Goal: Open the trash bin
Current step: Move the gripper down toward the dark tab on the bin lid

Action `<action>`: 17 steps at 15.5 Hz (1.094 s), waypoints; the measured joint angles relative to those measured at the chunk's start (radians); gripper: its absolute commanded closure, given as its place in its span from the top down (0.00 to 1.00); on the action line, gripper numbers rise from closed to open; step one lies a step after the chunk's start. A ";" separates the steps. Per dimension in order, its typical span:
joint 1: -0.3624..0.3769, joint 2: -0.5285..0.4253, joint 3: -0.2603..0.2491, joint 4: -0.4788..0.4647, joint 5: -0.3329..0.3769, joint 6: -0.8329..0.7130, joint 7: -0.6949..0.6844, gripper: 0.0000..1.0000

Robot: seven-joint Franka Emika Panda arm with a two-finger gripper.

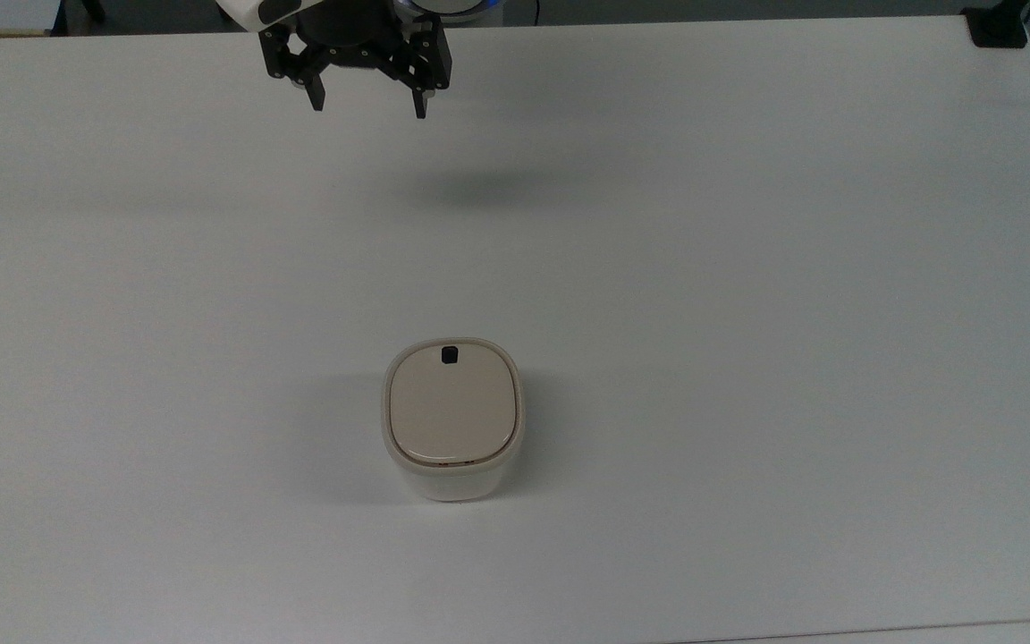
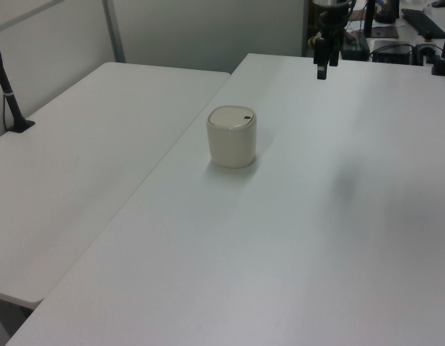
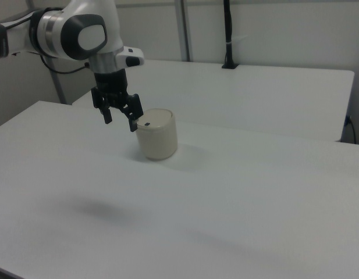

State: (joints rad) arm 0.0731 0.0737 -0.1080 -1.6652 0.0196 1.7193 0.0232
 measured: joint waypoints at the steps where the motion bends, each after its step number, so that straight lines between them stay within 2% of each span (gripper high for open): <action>1: 0.000 0.001 0.000 0.000 -0.001 0.000 0.000 1.00; 6: 0.000 0.017 0.000 0.000 -0.001 0.015 0.000 1.00; 7: 0.000 0.021 0.000 0.001 -0.001 0.016 0.000 0.95; 8: 0.000 0.024 0.000 0.001 -0.001 0.017 0.000 0.78; 10: 0.000 0.031 0.000 0.001 -0.001 0.017 -0.001 0.34; 11: 0.000 0.035 0.000 0.001 -0.001 0.025 -0.008 0.16; 12: 0.000 0.039 0.000 0.001 0.000 0.046 -0.024 0.02; 15: 0.000 0.069 0.000 0.001 0.009 0.188 -0.064 0.00; 17: 0.003 0.100 0.001 0.000 0.041 0.365 -0.068 0.00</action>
State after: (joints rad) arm 0.0761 0.1740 -0.1066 -1.6648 0.0608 2.0847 -0.0450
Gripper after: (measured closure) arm 0.727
